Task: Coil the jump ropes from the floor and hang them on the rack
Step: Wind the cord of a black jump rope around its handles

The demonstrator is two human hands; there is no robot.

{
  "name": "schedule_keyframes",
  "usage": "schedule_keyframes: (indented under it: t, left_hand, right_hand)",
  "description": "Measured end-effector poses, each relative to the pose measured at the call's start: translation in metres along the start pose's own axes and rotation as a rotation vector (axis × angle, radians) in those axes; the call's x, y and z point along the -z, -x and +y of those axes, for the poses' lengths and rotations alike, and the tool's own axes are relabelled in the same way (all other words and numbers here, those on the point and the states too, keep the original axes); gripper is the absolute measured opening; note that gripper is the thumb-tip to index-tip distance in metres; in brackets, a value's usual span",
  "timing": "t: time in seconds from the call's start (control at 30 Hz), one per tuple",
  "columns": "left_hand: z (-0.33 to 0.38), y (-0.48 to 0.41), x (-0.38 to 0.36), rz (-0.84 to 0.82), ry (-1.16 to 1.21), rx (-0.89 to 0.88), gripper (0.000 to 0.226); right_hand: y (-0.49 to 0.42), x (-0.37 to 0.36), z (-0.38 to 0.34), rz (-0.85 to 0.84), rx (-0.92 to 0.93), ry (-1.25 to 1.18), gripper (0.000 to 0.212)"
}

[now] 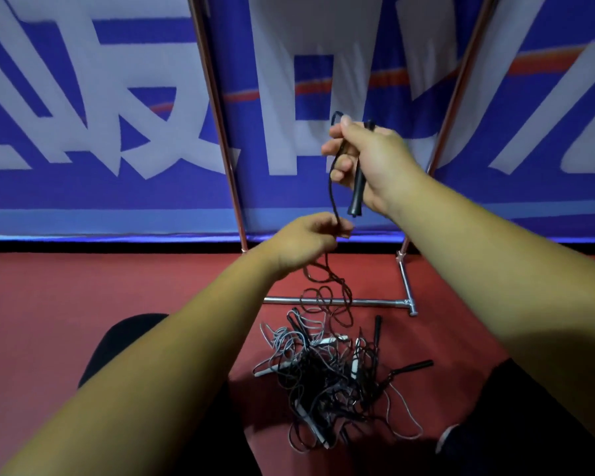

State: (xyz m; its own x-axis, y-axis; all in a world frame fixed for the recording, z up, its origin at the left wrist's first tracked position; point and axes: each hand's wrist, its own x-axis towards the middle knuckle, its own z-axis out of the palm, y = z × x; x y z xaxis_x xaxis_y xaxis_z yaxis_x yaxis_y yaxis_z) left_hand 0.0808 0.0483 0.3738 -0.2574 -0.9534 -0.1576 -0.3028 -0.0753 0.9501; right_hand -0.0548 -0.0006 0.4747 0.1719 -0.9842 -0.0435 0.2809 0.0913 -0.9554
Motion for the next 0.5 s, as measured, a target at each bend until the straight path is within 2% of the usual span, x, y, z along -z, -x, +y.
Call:
schedule_keyframes:
  t: [0.13,0.17,0.27,0.4,0.5]
  left_hand:
    - [0.029,0.001,0.014,0.043,-0.280,-0.056,0.012]
    - [0.040,0.003,0.017,0.060,-0.287,-0.068,0.015]
    - [0.082,0.016,0.026,0.040,-0.103,-0.036,0.026]
    - [0.151,0.034,0.050,0.110,0.027,-0.137,0.027]
    - [0.216,0.053,0.072,0.162,0.204,-0.251,0.028]
  right_hand:
    - [0.004,-0.023,-0.063,0.004,0.069,-0.229,0.025]
    - [0.007,-0.028,-0.078,0.006,0.091,-0.280,0.026]
    - [0.013,-0.041,-0.117,0.033,0.155,-0.354,0.026]
    - [0.029,-0.046,-0.167,0.110,0.213,-0.162,0.032]
    - [0.044,-0.046,-0.198,0.205,0.174,0.043,0.035]
